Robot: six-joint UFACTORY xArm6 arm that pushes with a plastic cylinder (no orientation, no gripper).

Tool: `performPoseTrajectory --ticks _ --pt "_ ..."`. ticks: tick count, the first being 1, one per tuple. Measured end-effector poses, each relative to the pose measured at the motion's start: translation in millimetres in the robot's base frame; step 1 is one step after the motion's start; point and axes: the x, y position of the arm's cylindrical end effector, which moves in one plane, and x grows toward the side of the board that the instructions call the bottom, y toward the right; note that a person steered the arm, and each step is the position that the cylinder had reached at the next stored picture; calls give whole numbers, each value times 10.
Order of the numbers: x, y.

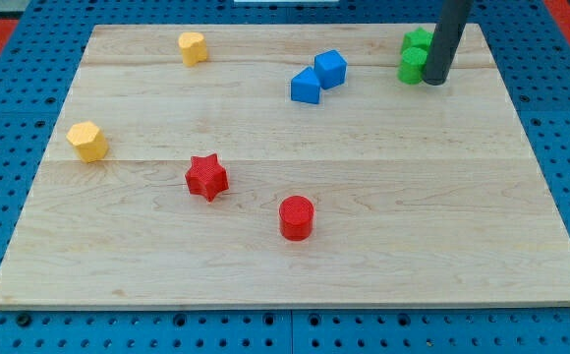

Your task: Place the green circle towards the bottom left side of the green star

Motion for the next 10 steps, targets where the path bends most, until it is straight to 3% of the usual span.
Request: performPoseTrajectory --ticks 6,9,10 --pt "54 -13" --pt "82 -310" --pt "275 -433"
